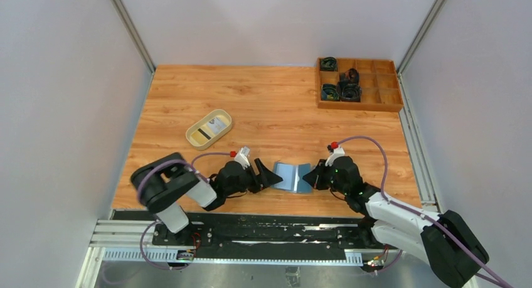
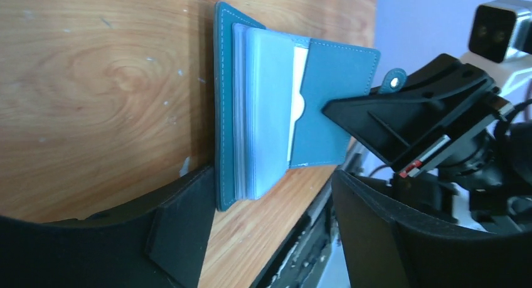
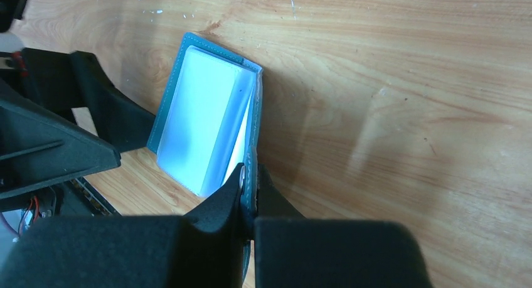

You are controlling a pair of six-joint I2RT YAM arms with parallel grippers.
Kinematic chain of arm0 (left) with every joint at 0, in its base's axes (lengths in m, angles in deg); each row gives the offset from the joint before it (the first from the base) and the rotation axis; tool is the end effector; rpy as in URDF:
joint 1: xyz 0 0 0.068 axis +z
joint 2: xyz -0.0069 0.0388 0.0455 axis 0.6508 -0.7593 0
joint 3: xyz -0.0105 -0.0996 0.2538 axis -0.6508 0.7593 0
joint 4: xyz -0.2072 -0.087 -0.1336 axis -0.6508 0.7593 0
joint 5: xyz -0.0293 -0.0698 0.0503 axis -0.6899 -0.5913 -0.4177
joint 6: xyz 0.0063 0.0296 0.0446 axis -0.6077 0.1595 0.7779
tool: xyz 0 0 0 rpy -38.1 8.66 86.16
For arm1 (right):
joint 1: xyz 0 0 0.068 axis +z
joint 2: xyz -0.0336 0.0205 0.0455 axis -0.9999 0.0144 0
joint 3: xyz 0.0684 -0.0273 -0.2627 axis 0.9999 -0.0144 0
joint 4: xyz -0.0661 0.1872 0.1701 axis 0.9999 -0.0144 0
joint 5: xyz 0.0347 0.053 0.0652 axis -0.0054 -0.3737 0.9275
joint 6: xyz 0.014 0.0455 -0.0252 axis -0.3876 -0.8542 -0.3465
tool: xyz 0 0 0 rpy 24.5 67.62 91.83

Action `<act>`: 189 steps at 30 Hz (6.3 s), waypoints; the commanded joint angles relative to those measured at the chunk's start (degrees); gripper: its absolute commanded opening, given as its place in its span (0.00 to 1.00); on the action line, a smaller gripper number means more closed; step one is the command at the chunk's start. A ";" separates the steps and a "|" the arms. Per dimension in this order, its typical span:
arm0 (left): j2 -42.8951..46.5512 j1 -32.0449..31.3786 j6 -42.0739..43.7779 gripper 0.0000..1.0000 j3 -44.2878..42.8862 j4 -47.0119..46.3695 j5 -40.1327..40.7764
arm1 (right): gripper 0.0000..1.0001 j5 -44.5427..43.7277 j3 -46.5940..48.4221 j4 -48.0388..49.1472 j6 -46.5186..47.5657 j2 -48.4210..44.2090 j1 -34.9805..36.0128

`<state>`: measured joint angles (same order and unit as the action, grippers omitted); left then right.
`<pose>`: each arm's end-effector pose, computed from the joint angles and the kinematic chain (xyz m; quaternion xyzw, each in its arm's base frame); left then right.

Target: Take the credit cards out of the card holder

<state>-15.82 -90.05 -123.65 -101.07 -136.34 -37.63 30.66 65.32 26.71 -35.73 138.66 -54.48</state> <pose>0.1495 -0.1809 0.1093 -0.1049 0.8300 -0.4915 0.2421 0.1465 0.1078 0.1529 -0.0250 0.8401 0.3658 0.3997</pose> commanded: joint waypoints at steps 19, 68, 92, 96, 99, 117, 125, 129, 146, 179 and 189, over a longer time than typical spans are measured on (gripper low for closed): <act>-25.64 -2.73 -12.04 0.61 9.80 -36.68 6.34 | 0.00 4.47 -1.36 -2.01 2.87 -3.01 -3.17; -0.94 -7.16 0.14 0.00 5.46 -8.14 15.03 | 0.64 -14.23 16.14 -33.64 13.21 -14.27 2.43; 7.62 -12.34 4.88 0.00 -3.38 20.97 23.71 | 0.66 -25.91 31.72 -30.15 8.50 16.14 17.67; 8.00 -12.51 5.28 0.00 -3.91 21.90 24.16 | 0.66 -25.52 31.53 -30.24 9.60 17.27 17.60; 8.77 -12.55 5.61 0.00 -4.27 23.23 24.56 | 0.66 -23.82 31.02 -30.32 9.37 19.92 17.66; 16.58 -12.71 7.40 0.00 -7.13 37.85 28.77 | 0.60 -32.24 24.02 -47.73 13.65 0.63 17.58; 10.37 -13.26 6.93 0.00 -7.93 37.42 29.68 | 0.62 -14.42 28.74 -28.68 11.62 -2.94 18.08; 9.60 -13.95 7.33 0.00 -7.74 37.75 31.13 | 0.62 -4.77 24.44 -15.87 2.68 2.03 16.38; 3.59 -15.36 5.64 0.00 -7.81 37.50 31.48 | 0.60 -7.97 7.23 2.90 -8.67 12.24 14.96; 0.41 -17.17 3.76 0.00 -8.37 37.40 32.10 | 0.59 -11.06 -4.25 28.25 -25.64 19.07 14.95; 1.16 -17.26 3.67 0.00 -7.78 37.41 32.26 | 0.59 -9.54 -12.19 61.87 -35.90 40.21 12.88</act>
<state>-12.61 -106.38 -120.72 -111.19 -108.43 -4.89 18.92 57.14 75.73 -66.87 169.11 -40.79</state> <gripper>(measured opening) 0.020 0.590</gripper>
